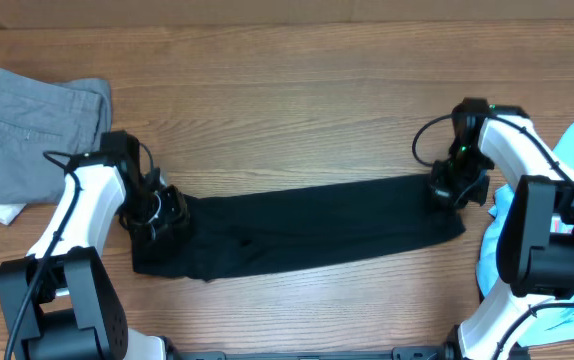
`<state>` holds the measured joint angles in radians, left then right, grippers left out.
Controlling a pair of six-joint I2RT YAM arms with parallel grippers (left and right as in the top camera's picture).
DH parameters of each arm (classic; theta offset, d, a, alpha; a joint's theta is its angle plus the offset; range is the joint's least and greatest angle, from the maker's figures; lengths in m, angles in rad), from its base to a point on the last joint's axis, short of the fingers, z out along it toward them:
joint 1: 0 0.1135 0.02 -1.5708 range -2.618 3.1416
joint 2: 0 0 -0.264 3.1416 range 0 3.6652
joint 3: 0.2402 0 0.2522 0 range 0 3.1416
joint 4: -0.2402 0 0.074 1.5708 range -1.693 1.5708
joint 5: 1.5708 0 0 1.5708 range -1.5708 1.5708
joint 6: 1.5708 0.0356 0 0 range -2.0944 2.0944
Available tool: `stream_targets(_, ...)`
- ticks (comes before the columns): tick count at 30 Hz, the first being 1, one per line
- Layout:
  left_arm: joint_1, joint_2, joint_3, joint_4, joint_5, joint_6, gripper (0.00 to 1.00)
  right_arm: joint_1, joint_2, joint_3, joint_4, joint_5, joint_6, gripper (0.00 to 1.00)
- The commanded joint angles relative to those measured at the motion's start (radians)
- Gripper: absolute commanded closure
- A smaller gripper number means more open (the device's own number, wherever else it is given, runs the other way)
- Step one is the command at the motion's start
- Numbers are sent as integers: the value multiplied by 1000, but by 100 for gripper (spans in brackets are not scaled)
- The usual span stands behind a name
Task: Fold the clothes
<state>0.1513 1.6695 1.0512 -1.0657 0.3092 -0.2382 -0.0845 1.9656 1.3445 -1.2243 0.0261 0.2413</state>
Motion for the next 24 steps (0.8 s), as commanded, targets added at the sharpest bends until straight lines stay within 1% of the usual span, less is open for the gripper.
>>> stream_targets(1,5,-17,29,-20,-6,29,46,7,-88,74,-29,80,50,96)
stream_targets(7,5,-17,29,-36,-5,27,46,99,-126,74,-68,85,48,96)
stream_targets(13,5,-17,29,-42,-5,24,48,284,-125,73,-53,89,48,96)
stream_targets(16,5,-17,29,-51,-6,25,48,388,-124,73,-41,85,94,96)
stream_targets(20,5,-17,29,-56,-6,26,48,478,-124,73,-35,85,132,96)
stream_targets(24,5,-17,29,-55,-6,25,48,543,-124,69,-3,50,130,96)
